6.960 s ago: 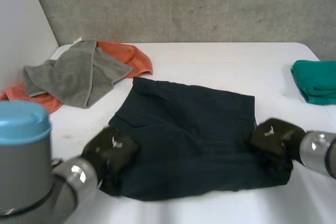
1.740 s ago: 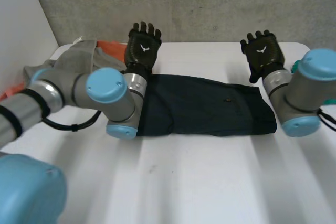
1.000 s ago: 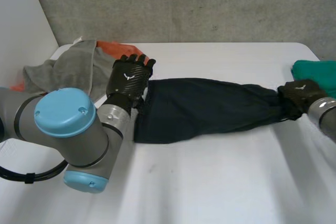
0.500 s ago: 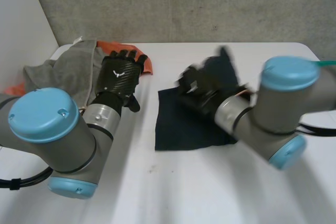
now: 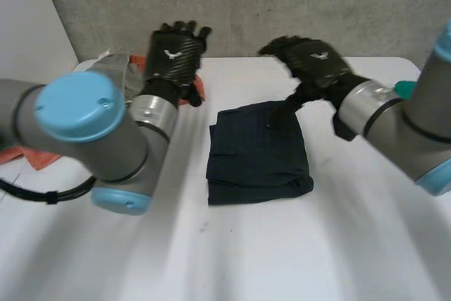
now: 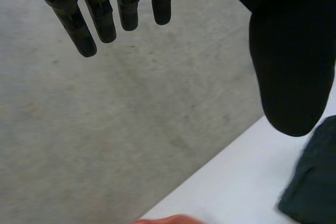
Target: Fold the laundry.
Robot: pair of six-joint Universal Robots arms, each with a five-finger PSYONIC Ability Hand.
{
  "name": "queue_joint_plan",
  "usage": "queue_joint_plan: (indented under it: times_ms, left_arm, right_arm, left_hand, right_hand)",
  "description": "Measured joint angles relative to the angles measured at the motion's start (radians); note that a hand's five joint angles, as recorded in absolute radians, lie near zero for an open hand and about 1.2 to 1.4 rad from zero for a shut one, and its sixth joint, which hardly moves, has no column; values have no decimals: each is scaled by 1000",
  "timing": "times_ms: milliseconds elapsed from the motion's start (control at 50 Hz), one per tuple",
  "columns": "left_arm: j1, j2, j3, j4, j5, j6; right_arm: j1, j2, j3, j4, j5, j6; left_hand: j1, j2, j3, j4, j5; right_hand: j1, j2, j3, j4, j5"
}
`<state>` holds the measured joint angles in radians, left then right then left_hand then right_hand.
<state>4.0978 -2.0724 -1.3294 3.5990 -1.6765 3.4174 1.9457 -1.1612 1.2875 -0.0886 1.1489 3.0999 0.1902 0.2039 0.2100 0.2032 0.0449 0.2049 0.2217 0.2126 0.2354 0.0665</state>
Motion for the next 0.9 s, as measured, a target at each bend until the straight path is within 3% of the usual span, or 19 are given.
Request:
queue_joint_plan:
  times_ms: [100,240,320,360,440,720,900]
  left_arm:
    - [-62,-161,190,-147,77,-59]
    - [-91,-315,361,-315,163,-88]
    - [-92,-358,411,-364,143,-89]
    - [-87,-387,444,-409,68,-78]
    - [-81,-393,440,-453,24,-49]
    - [-78,-430,400,-502,54,97]
    - [-78,-409,403,-501,53,135]
  right_arm:
    - [-61,57,-45,95,104,37]
    - [-60,149,-102,168,146,-48]
    - [-55,196,-126,191,137,-79]
    - [-51,246,-153,217,108,-101]
    - [-49,288,-178,237,90,-131]
    - [-29,450,-284,286,173,-350]
    - [-26,432,-292,291,179,-388]
  left_hand:
    - [1,0,0,0,0]
    - [28,23,13,19,6]
    - [58,45,36,47,33]
    - [58,46,37,50,35]
    - [58,46,37,50,35]
    - [57,45,37,50,32]
    - [53,35,30,36,31]
  right_hand:
    - [0,0,0,0,0]
    - [0,0,0,0,0]
    - [0,0,0,0,0]
    - [0,0,0,0,0]
    - [0,0,0,0,0]
    - [-35,0,0,0,0]
    - [-49,0,0,0,-1]
